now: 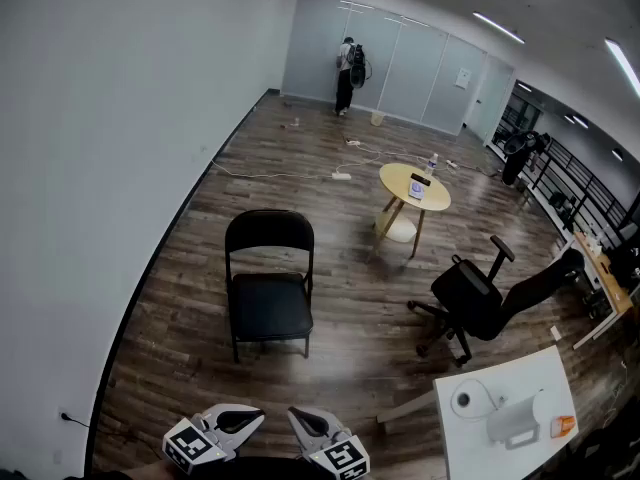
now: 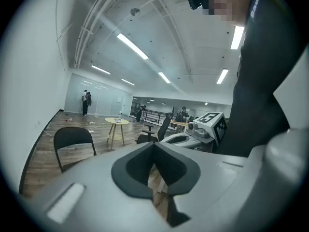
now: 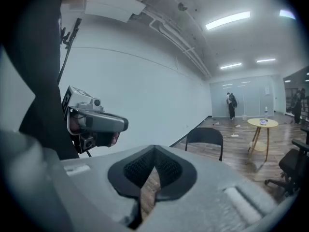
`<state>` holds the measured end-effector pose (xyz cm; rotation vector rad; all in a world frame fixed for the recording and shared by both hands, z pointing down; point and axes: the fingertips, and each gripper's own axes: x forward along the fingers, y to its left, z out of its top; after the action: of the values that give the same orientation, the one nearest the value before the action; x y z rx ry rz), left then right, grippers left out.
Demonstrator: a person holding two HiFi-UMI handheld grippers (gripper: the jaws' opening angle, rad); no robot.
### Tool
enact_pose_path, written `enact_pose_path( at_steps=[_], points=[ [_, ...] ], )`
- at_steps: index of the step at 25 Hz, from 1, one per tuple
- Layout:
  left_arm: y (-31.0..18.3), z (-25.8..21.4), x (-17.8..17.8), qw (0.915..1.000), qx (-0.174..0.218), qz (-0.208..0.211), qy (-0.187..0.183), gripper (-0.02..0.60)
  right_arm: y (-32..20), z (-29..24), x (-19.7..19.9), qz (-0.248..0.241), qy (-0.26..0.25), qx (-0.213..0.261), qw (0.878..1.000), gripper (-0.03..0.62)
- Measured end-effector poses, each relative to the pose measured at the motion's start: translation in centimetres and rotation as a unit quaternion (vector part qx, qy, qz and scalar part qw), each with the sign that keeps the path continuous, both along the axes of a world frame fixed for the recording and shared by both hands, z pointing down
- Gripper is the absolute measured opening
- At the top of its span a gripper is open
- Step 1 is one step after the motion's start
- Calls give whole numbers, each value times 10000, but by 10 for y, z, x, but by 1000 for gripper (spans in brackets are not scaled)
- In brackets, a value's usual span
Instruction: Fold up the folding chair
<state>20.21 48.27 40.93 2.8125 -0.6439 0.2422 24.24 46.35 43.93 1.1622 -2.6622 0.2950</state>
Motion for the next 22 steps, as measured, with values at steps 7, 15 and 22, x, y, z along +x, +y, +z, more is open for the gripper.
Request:
enact_pose_path(
  at_steps=[7, 15, 22],
  points=[
    [0, 3, 1, 10000, -4, 25, -17, -5, 0, 1, 0, 0, -11, -15, 10000, -5],
    [-4, 5, -1, 10000, 15, -76, 12, -5, -2, 0, -1, -71, -141, -9, 9999, -3],
    [-4, 8, -4, 9999, -86, -96, 35, -5, -3, 3, -5, -77, -126, -40, 9999, -3]
  ],
)
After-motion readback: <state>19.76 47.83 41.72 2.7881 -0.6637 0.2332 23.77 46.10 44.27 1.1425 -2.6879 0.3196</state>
